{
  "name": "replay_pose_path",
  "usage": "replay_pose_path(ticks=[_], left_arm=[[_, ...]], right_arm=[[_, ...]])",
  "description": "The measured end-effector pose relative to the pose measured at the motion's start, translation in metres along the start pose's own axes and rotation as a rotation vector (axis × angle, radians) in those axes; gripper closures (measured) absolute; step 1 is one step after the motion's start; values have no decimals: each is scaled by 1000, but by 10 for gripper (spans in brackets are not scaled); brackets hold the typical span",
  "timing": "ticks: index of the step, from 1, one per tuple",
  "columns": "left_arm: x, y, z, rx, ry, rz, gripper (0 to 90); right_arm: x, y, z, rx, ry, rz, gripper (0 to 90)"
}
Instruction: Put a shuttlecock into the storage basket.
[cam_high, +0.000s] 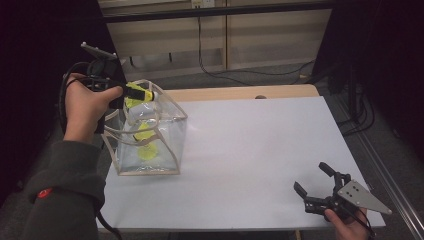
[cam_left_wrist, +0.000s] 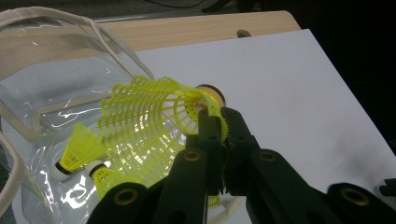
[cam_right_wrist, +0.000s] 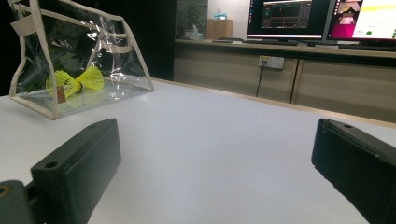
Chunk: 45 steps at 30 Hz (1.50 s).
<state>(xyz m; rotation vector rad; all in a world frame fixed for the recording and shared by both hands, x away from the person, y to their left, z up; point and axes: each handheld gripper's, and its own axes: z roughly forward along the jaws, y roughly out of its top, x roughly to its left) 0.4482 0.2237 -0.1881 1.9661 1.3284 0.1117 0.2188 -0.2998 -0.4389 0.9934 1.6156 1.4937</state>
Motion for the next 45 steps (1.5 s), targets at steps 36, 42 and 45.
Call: replay_pose_path(ticks=[36,42,45], left_arm=[[20,-8,-4,-11,51,-2,879],[23,-10,-3,-14,62,-10,879],[24,-11,-1,-21,67,-15,878]], right_arm=[[0,0,0,-3,-4,6,12],[0,0,0,-1,-3,3,12],[0,0,0,-2,-3,4,13]])
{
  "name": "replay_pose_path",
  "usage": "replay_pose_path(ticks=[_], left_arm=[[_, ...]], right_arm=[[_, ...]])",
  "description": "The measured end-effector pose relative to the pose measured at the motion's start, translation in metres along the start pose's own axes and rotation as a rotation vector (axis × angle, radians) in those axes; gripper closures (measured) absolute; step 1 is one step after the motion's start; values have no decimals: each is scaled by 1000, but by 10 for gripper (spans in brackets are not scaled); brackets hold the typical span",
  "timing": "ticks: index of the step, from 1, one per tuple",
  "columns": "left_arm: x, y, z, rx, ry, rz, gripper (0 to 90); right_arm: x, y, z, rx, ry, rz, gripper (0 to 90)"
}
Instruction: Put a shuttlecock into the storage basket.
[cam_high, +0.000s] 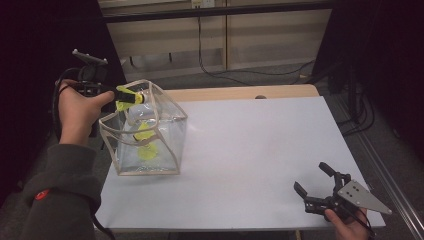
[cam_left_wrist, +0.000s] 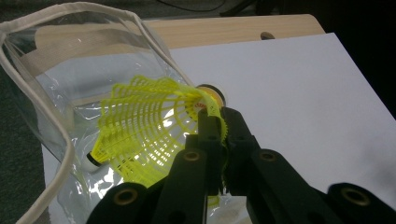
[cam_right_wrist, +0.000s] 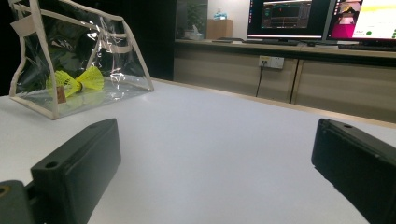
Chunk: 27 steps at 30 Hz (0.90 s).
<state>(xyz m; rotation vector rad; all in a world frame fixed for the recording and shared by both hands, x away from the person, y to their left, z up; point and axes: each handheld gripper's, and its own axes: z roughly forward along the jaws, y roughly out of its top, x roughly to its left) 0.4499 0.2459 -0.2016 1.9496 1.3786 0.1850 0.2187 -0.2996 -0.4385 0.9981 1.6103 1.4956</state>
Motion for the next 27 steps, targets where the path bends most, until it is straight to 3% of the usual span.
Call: replay_pose_path(ticks=[27], left_arm=[[11,-10,15,19,33,-5,875]], right_arm=[[0,0,0,-3,3,-2,12]])
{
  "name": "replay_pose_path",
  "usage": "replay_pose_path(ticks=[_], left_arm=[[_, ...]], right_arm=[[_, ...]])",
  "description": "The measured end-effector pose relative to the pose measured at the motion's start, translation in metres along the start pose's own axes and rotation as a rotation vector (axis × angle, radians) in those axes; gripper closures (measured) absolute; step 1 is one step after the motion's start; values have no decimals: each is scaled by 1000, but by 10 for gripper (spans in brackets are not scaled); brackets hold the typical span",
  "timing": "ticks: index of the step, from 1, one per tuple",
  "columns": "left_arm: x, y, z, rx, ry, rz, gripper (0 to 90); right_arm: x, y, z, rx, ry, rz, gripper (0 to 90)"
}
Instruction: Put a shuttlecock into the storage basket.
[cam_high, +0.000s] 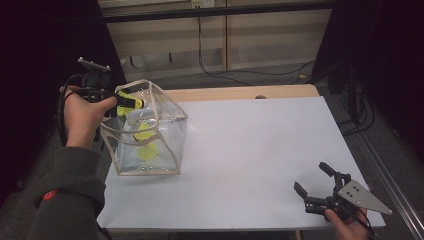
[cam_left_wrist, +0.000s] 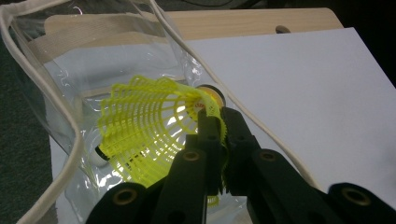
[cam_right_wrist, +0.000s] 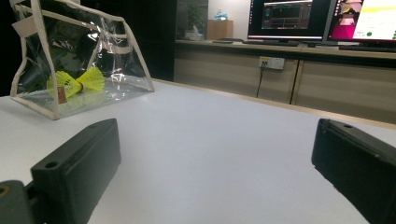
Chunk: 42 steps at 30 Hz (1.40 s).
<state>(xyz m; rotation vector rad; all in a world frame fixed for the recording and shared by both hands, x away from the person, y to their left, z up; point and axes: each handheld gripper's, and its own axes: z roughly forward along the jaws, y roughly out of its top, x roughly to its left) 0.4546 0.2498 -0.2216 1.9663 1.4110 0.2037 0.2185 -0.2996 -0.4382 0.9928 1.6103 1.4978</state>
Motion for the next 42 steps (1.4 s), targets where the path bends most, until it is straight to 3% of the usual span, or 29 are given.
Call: replay_pose_path(ticks=[20,42], left_arm=[[1,-2,18,8,-5,-5,874],[2,-4,27,4,-2,-7,873]], right_arm=[[0,0,0,1,-2,0,13],[0,0,0,1,2,-1,12]])
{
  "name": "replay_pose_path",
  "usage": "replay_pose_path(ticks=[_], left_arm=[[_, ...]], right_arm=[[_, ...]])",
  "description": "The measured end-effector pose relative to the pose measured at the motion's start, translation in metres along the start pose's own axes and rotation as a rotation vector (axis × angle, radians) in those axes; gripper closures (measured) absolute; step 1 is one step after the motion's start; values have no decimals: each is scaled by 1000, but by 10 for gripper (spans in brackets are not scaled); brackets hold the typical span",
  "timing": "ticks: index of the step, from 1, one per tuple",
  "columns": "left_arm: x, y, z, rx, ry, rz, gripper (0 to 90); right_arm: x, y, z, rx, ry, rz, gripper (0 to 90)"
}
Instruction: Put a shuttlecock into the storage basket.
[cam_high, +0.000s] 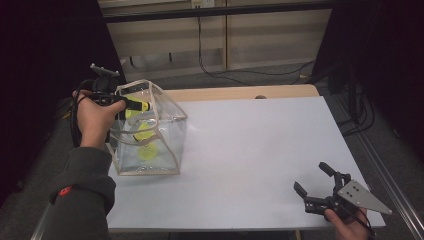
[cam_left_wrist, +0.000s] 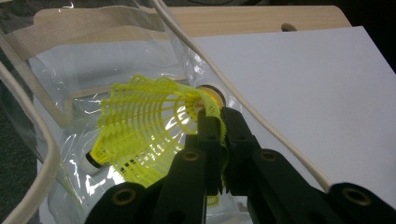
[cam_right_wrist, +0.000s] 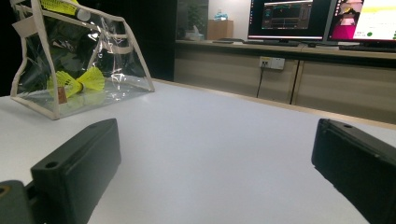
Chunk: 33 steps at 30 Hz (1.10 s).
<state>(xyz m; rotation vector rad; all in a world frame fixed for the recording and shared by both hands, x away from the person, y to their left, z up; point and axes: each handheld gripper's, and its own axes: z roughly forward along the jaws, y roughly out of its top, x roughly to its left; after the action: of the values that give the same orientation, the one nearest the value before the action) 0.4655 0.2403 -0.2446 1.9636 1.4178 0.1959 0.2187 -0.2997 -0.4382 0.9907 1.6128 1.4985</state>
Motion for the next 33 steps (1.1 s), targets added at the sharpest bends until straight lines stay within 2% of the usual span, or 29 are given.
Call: replay_pose_path(ticks=[23,31,32,33], left_arm=[[3,-4,15,12,14,-6,872],[4,-4,17,1,27,-18,869],[5,-4,18,12,25,-7,869],[4,-5,19,5,26,-19,869]], right_arm=[[-1,0,-1,0,-1,-2,13],[-1,0,0,-1,-1,-3,12],[-1,0,-1,-1,-2,-2,13],[-1,0,-1,0,-1,0,12]])
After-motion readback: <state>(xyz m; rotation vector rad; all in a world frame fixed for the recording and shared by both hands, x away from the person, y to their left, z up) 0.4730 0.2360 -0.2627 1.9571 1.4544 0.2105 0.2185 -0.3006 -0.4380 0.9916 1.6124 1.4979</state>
